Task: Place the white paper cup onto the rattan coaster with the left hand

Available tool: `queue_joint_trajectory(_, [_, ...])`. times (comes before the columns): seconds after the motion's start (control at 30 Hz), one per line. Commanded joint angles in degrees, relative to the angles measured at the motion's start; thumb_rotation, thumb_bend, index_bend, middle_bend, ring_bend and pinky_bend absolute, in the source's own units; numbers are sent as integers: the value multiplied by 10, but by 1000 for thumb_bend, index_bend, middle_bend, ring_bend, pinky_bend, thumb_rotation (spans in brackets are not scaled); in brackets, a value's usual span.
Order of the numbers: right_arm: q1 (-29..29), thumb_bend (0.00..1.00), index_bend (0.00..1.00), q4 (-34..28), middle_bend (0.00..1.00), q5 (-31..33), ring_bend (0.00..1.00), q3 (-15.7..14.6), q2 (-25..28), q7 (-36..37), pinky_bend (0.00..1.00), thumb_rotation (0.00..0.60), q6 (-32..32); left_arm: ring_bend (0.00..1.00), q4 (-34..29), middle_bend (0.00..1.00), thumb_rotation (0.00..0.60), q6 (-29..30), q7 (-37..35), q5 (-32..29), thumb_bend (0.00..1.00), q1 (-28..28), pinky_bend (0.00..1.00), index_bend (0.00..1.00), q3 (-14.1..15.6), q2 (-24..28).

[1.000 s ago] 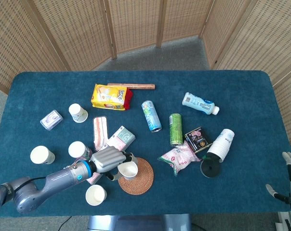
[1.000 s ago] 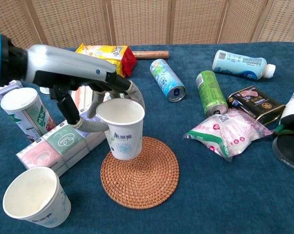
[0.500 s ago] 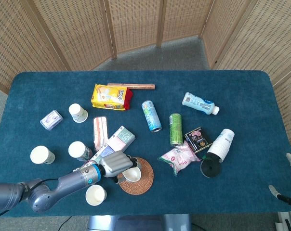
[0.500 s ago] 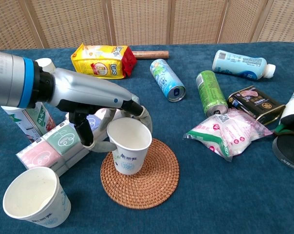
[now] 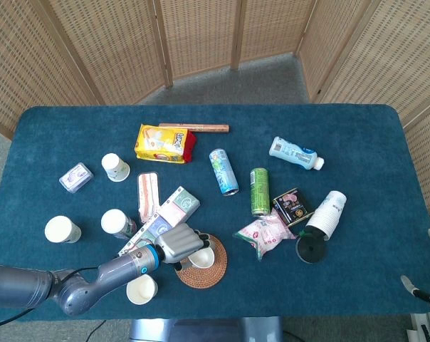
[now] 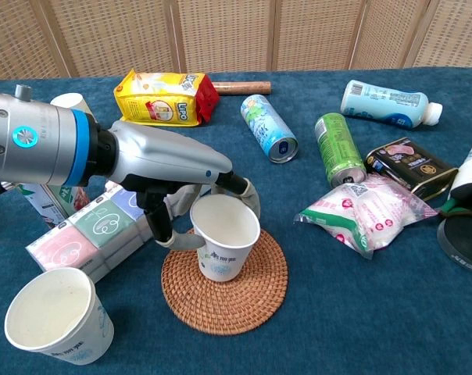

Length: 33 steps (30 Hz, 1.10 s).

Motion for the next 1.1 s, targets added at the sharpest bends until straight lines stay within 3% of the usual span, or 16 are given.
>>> queue_joint_trajectory(0.03, [-1, 220, 0, 1, 0, 1, 0, 0, 0, 2, 0, 600, 0, 307, 1, 234, 600, 0, 3, -4, 492, -4, 458, 201, 2, -2])
queue_joint_trajectory(0.83, [-7, 218, 0, 6, 0, -2, 0, 2, -1, 10, 0, 600, 3, 98, -3, 34, 600, 4, -6, -28, 453, -23, 315, 7, 17, 2])
queue_joint_trajectory(0.97, [-7, 220, 0, 5, 0, -3, 0, 3, -1, 10, 0, 600, 3, 3, -9, 0, 595, 2, -17, -23, 431, -21, 247, 0, 16, 11])
queue_joint_trajectory(1.1, [-7, 219, 0, 5, 0, -4, 0, 3, -1, 9, 0, 600, 3, 0, -19, 0, 536, 4, -33, -15, 387, -15, 113, 0, 13, 23])
